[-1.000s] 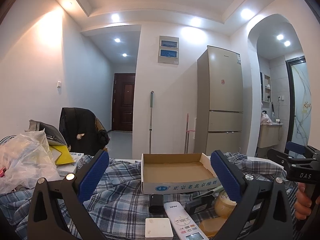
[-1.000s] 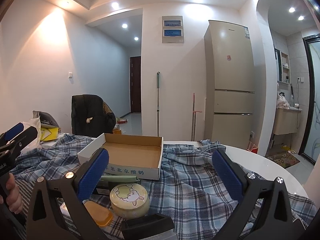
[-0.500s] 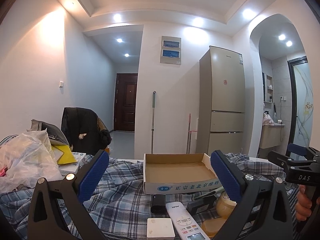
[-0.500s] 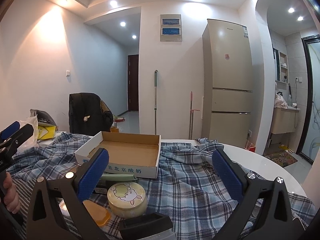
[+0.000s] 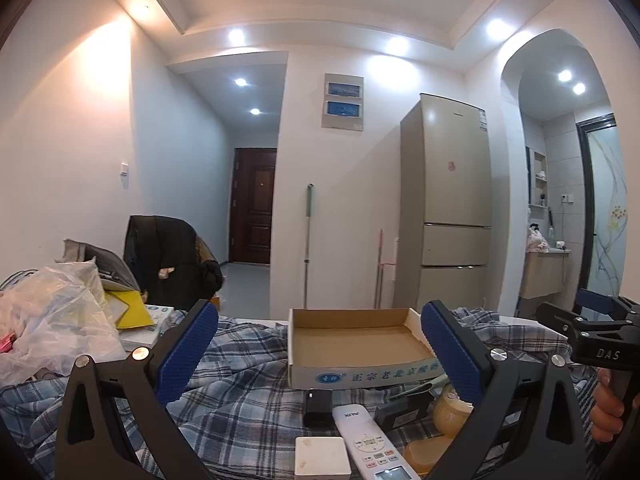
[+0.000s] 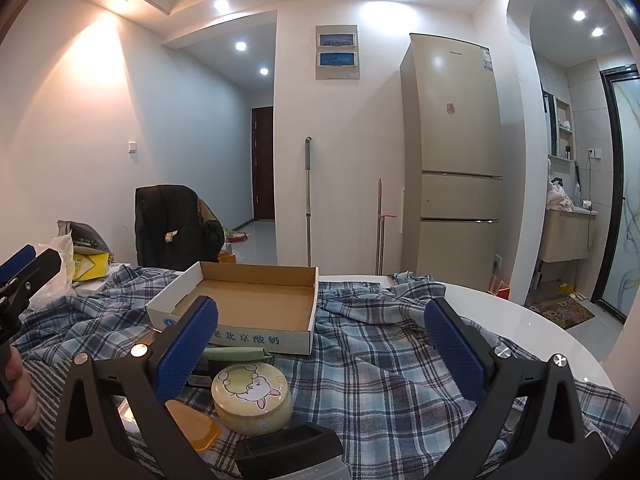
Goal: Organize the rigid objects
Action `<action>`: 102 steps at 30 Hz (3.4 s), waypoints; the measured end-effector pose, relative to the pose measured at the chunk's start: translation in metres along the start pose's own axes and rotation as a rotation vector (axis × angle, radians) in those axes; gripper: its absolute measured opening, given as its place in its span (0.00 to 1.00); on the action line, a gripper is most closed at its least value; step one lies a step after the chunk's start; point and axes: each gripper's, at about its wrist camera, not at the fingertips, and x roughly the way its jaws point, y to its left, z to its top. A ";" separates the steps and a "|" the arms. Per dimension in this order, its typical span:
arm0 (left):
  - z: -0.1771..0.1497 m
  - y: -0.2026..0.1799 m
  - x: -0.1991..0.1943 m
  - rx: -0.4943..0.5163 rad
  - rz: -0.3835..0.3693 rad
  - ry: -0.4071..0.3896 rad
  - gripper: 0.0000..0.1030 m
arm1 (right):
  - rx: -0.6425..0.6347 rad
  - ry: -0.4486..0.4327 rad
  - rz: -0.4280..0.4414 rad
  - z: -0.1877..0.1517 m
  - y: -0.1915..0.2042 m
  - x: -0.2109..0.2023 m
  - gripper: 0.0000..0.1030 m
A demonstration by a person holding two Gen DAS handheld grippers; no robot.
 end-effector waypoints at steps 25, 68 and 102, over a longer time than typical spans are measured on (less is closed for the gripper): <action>0.010 -0.010 0.003 0.053 0.009 0.079 1.00 | -0.006 0.229 0.146 0.001 0.000 0.025 1.00; -0.018 -0.057 0.045 0.062 -0.087 0.459 1.00 | 0.112 0.496 -0.136 0.008 -0.052 0.002 1.00; -0.022 -0.055 0.061 0.062 -0.049 0.598 1.00 | -0.239 0.807 0.332 -0.044 0.005 0.070 0.79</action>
